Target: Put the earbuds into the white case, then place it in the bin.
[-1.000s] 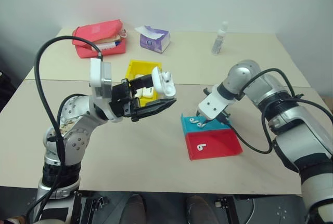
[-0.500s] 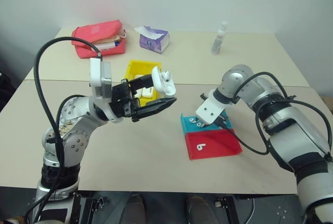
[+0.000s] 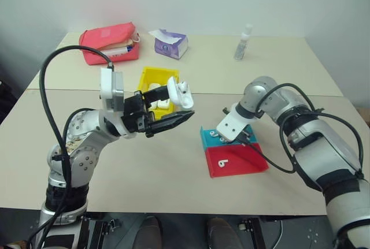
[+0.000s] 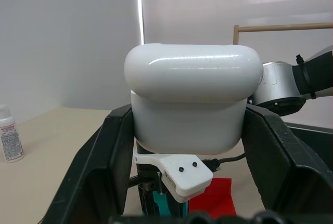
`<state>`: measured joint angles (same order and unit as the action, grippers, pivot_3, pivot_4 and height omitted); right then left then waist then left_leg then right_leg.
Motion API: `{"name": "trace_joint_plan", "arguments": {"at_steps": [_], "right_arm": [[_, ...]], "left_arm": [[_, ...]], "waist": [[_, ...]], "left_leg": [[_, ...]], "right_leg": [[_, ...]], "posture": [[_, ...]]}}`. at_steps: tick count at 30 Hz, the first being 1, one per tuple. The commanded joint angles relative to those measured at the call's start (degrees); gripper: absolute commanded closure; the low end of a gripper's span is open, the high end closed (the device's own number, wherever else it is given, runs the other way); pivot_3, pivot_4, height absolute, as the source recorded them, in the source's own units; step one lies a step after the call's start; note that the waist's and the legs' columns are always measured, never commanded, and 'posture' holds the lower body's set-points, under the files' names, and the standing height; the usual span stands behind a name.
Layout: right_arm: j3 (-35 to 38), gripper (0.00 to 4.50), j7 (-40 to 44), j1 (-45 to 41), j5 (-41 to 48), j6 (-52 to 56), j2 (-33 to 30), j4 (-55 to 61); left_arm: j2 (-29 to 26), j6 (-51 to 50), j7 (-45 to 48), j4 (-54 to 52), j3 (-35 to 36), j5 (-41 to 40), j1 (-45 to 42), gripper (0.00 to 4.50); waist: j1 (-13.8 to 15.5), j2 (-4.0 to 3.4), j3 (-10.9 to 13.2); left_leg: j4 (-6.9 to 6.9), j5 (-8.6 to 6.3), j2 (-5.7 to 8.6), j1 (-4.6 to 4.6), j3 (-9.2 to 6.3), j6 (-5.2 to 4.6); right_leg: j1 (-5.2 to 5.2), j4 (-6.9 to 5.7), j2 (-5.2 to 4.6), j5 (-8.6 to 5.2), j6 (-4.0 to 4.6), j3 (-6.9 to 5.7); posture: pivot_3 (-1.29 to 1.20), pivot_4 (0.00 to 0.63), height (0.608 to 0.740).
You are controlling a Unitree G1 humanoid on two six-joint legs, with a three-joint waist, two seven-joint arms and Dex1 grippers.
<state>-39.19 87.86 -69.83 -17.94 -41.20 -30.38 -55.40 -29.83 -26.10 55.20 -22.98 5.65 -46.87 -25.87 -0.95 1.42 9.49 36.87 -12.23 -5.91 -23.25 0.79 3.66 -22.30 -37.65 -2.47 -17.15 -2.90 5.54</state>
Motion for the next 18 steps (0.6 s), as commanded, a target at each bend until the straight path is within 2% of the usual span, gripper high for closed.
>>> {"name": "trace_joint_plan", "arguments": {"at_steps": [1,18], "right_arm": [[1.6,2.66,0.6,-0.6,-0.2,-0.7,0.3,-0.3],[2.0,2.66,0.4,1.3,-2.6,2.3,0.8,1.0]], "left_arm": [[-0.6,1.4,0.3,-2.0,1.5,-0.7,0.4,1.72],[-0.7,0.5,-2.0,-5.4,1.3,-1.6,1.6,1.72]], "waist": [[0.0,0.00,0.0],[-0.1,0.00,0.0]], "left_leg": [[0.00,0.02,0.00,0.01,0.00,0.03],[0.00,0.04,0.00,0.06,-0.01,0.07]], "right_leg": [[0.00,-0.02,0.00,0.00,0.00,0.00],[0.01,-0.10,0.00,0.00,0.00,0.00]], "posture": [[0.00,0.150,0.740],[0.00,0.150,0.740]]}}
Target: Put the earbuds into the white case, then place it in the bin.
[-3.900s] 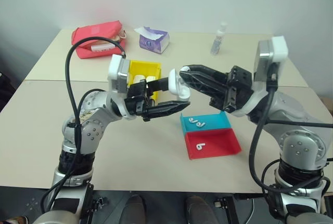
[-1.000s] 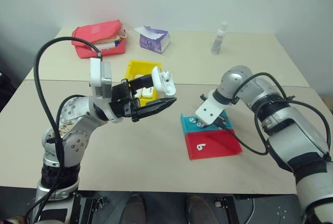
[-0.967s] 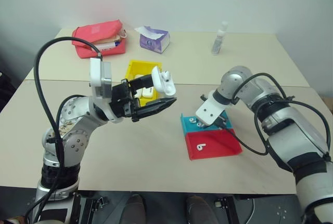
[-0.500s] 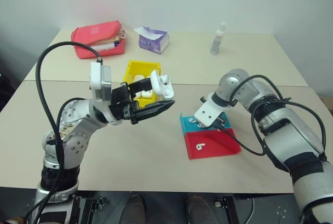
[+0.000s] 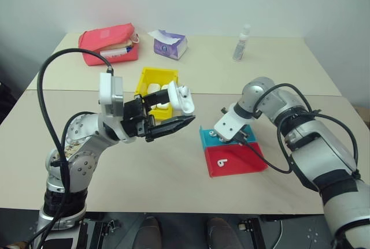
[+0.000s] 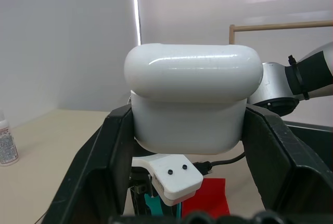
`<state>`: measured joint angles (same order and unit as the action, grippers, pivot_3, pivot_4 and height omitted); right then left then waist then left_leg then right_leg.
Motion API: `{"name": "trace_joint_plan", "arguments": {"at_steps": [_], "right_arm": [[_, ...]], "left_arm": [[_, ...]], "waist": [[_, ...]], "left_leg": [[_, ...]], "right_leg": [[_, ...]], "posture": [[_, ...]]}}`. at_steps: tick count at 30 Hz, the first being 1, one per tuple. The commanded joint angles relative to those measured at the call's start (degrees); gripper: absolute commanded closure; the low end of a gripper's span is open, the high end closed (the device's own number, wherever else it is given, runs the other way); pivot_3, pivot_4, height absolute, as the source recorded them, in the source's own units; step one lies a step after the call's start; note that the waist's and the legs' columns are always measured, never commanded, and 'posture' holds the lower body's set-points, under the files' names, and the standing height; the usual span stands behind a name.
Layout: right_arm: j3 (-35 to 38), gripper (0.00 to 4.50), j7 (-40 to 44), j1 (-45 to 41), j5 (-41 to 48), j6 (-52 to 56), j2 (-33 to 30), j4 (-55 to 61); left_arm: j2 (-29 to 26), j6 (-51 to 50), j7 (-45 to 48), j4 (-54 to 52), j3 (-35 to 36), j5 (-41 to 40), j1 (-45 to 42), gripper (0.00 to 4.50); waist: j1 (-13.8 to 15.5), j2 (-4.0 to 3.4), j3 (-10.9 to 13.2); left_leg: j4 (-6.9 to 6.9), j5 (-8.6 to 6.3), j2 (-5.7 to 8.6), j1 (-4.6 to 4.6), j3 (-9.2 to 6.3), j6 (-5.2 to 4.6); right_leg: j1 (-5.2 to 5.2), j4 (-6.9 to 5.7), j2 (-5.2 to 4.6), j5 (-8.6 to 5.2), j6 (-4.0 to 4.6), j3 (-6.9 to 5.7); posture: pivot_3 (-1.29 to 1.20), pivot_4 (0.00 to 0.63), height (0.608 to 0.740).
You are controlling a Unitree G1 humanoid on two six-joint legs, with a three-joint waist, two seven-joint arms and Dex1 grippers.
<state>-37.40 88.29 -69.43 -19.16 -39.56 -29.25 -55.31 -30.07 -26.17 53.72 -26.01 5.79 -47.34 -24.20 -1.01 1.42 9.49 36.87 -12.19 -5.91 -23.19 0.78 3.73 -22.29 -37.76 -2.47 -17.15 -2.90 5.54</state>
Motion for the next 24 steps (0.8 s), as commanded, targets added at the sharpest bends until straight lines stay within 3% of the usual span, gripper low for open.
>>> {"name": "trace_joint_plan", "arguments": {"at_steps": [1,16,19,21,24], "right_arm": [[0.1,2.66,-0.6,0.9,-2.0,0.8,-0.4,1.0],[0.3,2.66,-0.8,1.5,-3.4,2.0,-0.7,1.7],[0.2,3.21,-0.6,1.7,-3.5,2.0,-0.8,2.0],[0.2,3.82,-0.5,1.9,-3.6,2.1,-0.9,2.2],[0.2,3.87,-0.5,2.0,-3.8,2.1,-1.0,2.4]], "left_arm": [[-0.5,0.5,-0.6,-2.5,1.1,-1.2,-0.1,1.72],[-0.4,0.2,-1.4,-2.7,0.8,-1.4,-0.8,1.72],[-0.3,0.3,-1.5,-2.6,0.7,-1.3,-1.0,1.72],[-0.3,0.3,-1.4,-2.4,0.6,-1.3,-1.2,1.72],[-0.3,0.3,-1.3,-2.0,0.5,-1.2,-1.5,1.72]], "waist": [[0.0,0.00,0.0],[0.0,0.00,0.0],[0.0,0.00,0.0],[0.0,0.00,0.0],[0.0,0.00,0.0]], "left_leg": [[0.00,0.00,0.00,0.00,0.00,0.00],[0.02,0.02,0.00,0.09,0.00,0.04],[0.02,0.02,0.01,0.09,-0.01,0.04],[0.02,0.02,0.01,0.10,-0.01,0.04],[0.01,0.02,0.01,0.11,-0.01,0.04]], "right_leg": [[0.00,0.00,0.00,0.00,0.00,0.00],[0.04,-0.18,0.00,0.00,0.00,0.00],[0.04,-0.18,0.00,0.00,0.00,0.00],[0.04,-0.19,0.00,0.00,0.00,0.00],[0.04,-0.20,0.00,0.00,0.00,0.00]], "posture": [[0.00,0.150,0.740],[0.00,0.150,0.740],[0.00,0.150,0.740],[0.00,0.150,0.740],[0.00,0.150,0.740]]}}
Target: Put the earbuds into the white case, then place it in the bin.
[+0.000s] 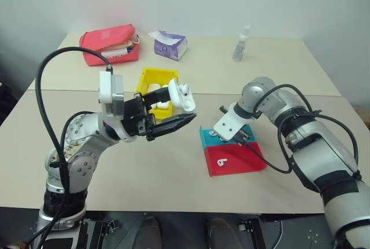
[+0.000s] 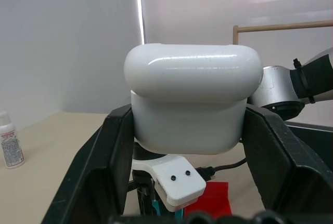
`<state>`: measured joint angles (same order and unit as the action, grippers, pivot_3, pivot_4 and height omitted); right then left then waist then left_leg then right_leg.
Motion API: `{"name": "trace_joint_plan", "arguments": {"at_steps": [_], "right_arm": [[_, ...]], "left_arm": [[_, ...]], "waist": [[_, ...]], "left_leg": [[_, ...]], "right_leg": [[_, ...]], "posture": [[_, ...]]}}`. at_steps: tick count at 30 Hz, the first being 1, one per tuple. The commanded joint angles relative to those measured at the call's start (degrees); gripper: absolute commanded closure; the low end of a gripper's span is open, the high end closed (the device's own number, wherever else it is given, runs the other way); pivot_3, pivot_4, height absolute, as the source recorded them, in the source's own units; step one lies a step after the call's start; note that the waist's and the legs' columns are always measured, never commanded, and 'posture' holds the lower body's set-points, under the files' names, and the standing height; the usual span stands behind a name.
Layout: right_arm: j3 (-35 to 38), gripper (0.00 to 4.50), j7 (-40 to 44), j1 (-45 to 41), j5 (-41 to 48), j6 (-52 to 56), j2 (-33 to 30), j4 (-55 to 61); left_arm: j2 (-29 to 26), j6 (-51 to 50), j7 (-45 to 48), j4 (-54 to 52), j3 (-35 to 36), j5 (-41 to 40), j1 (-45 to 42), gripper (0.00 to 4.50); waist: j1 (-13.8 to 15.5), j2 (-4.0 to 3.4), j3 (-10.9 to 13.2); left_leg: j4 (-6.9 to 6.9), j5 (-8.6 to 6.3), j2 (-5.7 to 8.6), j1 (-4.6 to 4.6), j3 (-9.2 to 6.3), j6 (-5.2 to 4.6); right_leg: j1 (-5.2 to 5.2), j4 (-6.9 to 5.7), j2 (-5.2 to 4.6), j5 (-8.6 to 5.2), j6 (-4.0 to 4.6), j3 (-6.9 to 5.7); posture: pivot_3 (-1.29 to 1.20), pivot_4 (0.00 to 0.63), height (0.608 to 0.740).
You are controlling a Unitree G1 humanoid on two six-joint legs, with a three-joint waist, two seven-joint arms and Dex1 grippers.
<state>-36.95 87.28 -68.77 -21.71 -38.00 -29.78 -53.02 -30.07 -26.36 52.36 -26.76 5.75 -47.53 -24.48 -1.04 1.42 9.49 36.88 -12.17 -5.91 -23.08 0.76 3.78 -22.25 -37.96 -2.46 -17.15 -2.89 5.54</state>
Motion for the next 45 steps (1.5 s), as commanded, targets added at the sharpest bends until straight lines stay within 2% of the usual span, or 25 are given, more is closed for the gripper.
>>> {"name": "trace_joint_plan", "arguments": {"at_steps": [1,9,17,20,26,30,34,40,45], "right_arm": [[-0.2,3.87,0.6,1.4,-1.2,0.6,-0.4,0.2],[3.1,3.87,2.2,3.3,2.3,4.4,-1.7,3.2],[11.7,3.87,5.2,6.1,14.8,19.5,-6.4,11.6],[17.9,3.87,4.2,7.2,21.7,28.7,-6.9,14.9],[31.5,3.87,-1.0,12.5,37.7,58.3,-8.8,30.3],[42.4,3.87,-11.1,18.8,49.4,78.0,-8.7,43.4],[53.1,3.87,-22.7,23.5,62.9,92.2,-5.6,55.9],[63.1,3.87,-44.3,24.1,82.2,101.9,3.4,69.8],[62.6,3.87,-58.4,25.8,97.5,101.3,7.6,78.0]], "left_arm": [[-0.3,0.5,0.2,-1.1,0.5,-1.0,-1.3,1.72],[0.2,1.2,2.1,1.8,-0.2,-0.3,-2.5,1.72],[1.1,2.4,5.9,6.7,-1.3,0.8,-5.1,1.72],[1.5,3.2,7.6,8.8,-1.7,1.3,-6.3,1.72],[2.8,4.1,10.3,11.8,-2.6,1.8,-8.4,1.72],[4.1,4.0,10.7,12.3,-3.2,2.2,-9.5,1.72],[4.3,3.0,10.7,12.0,-3.3,1.8,-10.3,1.72],[4.7,1.9,10.3,13.0,-4.0,1.9,-11.9,1.72],[5.5,0.2,8.6,12.3,-5.2,2.0,-13.6,1.72]], "waist": [[0.0,0.00,0.0],[0.0,0.00,0.0],[0.2,-0.01,0.0],[0.1,-0.01,0.0],[0.3,-0.01,0.0],[0.5,0.00,0.0],[0.5,-0.01,0.0],[0.1,-0.01,0.0],[0.2,-0.01,0.0]], "left_leg": [[0.00,0.00,0.00,0.00,0.00,0.00],[0.00,0.00,0.00,-0.01,0.00,0.00],[0.00,0.00,0.01,-0.12,0.00,0.00],[-0.01,0.00,0.00,-0.13,0.00,-0.01],[-0.01,-0.01,0.00,-0.16,0.00,-0.02],[0.00,-0.03,0.01,-0.24,-0.01,-0.06],[-0.02,-0.05,0.01,-0.29,-0.04,-0.08],[-0.03,-0.05,0.01,-0.25,-0.05,-0.10],[-0.03,-0.07,0.01,-0.33,-0.06,-0.12]], "right_leg": [[0.00,0.00,0.00,0.00,0.00,0.00],[0.01,0.01,0.00,0.00,0.00,0.00],[-0.05,0.07,0.00,0.00,0.00,-0.01],[-0.06,0.11,0.00,0.00,0.00,-0.01],[-0.06,0.14,0.00,0.00,0.00,-0.01],[-0.05,0.26,0.00,0.00,0.00,-0.03],[-0.07,0.29,0.00,0.00,0.00,-0.04],[-0.07,0.23,0.01,-0.01,-0.01,-0.02],[-0.09,0.29,0.01,-0.01,-0.02,-0.03]], "posture": [[0.00,0.150,0.740],[0.00,0.150,0.740],[0.00,0.150,0.740],[0.00,0.150,0.740],[0.00,0.150,0.740],[0.00,0.150,0.740],[0.00,0.150,0.740],[0.00,0.150,0.740],[0.00,0.150,0.740]]}}
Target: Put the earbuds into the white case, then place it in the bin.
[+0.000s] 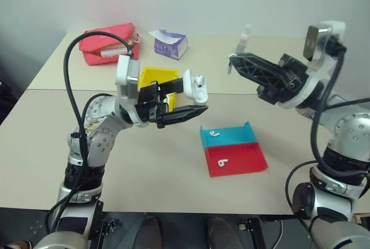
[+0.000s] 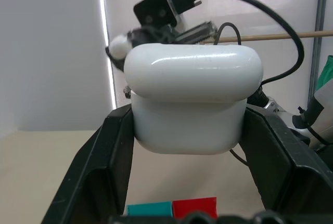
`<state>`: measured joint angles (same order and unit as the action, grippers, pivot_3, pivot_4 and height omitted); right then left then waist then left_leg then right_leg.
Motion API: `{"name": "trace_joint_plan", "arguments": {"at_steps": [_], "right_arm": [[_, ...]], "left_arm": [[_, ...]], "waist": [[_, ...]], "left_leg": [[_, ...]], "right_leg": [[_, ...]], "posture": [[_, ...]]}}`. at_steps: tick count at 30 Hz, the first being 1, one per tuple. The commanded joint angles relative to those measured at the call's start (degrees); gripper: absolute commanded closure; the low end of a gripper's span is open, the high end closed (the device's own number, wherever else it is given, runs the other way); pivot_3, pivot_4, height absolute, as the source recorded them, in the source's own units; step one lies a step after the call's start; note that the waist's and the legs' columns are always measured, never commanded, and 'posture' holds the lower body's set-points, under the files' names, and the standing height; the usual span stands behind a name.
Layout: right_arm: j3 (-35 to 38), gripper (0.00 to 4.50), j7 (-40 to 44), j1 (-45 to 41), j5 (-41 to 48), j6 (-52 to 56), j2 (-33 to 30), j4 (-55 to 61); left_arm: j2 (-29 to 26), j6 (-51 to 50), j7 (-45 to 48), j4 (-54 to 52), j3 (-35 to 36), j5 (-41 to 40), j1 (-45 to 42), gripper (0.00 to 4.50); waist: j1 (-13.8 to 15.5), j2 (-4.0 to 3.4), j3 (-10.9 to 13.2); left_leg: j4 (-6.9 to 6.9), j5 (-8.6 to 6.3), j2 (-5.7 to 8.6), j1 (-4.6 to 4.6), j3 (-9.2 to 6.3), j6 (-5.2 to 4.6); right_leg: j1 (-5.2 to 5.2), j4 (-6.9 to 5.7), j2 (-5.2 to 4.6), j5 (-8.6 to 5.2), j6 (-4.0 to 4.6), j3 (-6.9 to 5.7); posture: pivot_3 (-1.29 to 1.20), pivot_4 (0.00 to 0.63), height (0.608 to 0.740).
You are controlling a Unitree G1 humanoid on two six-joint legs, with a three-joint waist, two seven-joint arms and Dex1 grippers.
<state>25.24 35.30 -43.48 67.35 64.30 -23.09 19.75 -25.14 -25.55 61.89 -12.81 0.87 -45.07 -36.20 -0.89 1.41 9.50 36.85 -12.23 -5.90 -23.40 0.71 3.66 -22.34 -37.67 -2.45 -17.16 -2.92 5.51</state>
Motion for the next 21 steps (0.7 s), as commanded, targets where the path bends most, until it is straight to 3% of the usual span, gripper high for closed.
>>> {"name": "trace_joint_plan", "arguments": {"at_steps": [1,7,21], "right_arm": [[-0.2,3.87,-8.4,1.0,10.5,-1.5,1.2,6.1],[-4.2,3.87,-10.1,4.9,12.9,-5.1,-0.6,9.8],[-11.0,3.87,-7.6,8.5,9.4,-12.1,-5.1,11.3]], "left_arm": [[0.7,-0.9,-1.1,-1.6,-0.5,-0.4,-2.2,1.72],[1.1,-1.1,-0.7,-0.1,-0.9,0.0,-3.0,1.72],[0.5,0.5,1.9,1.3,0.1,0.9,-2.1,1.72]], "waist": [[0.1,0.00,0.0],[0.1,0.00,0.0],[0.0,0.00,0.0]], "left_leg": [[0.00,-0.01,0.00,-0.01,-0.01,-0.02],[0.00,-0.02,0.00,-0.06,-0.02,-0.04],[0.00,-0.04,0.00,-0.09,-0.03,-0.07]], "right_leg": [[0.00,0.01,0.00,0.00,0.00,-0.02],[-0.02,0.03,0.00,0.00,-0.01,-0.03],[-0.04,0.08,0.00,-0.01,-0.01,-0.04]], "posture": [[0.00,0.150,0.740],[0.00,0.150,0.740],[0.00,0.150,0.740]]}}
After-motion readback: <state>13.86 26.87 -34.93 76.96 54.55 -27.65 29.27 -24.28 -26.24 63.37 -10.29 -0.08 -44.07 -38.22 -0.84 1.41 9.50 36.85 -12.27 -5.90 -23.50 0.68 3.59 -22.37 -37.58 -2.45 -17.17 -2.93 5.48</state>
